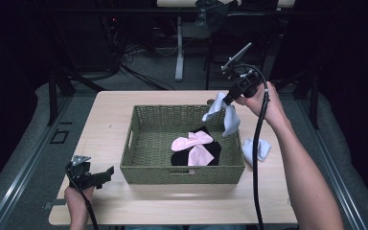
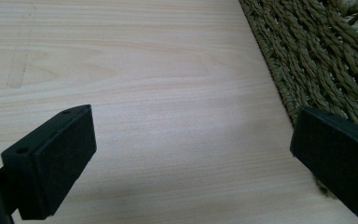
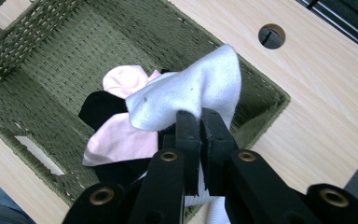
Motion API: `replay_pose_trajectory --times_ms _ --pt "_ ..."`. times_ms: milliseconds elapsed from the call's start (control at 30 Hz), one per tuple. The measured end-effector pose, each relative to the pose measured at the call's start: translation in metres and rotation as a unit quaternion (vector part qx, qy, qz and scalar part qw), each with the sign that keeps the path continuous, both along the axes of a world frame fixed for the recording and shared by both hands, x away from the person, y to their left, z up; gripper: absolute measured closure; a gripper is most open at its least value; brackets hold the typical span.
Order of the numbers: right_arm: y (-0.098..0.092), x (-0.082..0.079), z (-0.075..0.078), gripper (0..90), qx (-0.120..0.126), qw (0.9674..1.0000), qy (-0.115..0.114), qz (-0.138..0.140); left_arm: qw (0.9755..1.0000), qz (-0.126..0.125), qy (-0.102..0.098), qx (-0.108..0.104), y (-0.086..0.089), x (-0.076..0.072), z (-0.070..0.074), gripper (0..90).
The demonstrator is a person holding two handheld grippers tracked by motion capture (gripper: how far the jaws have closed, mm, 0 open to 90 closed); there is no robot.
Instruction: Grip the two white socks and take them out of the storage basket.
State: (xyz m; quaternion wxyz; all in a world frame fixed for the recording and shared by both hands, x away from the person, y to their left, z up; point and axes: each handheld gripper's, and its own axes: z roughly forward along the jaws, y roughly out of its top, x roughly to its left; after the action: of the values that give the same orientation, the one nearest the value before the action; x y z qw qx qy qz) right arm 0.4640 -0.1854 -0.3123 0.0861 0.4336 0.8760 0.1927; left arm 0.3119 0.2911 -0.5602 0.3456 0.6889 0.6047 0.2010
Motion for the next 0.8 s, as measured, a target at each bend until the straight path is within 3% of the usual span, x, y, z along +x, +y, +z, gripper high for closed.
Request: replay_pose_trajectory --times_ms 433,800 --pt "-0.040 -0.008 0.010 87.3 0.002 0.9995 -0.011 -0.031 1.0000 0.001 -0.001 -0.001 0.001 0.000 0.000 0.3" --pt "-0.088 -0.019 0.012 87.3 0.027 0.9964 -0.025 -0.077 1.0000 0.002 0.000 -0.003 0.001 0.000 0.000 0.3"
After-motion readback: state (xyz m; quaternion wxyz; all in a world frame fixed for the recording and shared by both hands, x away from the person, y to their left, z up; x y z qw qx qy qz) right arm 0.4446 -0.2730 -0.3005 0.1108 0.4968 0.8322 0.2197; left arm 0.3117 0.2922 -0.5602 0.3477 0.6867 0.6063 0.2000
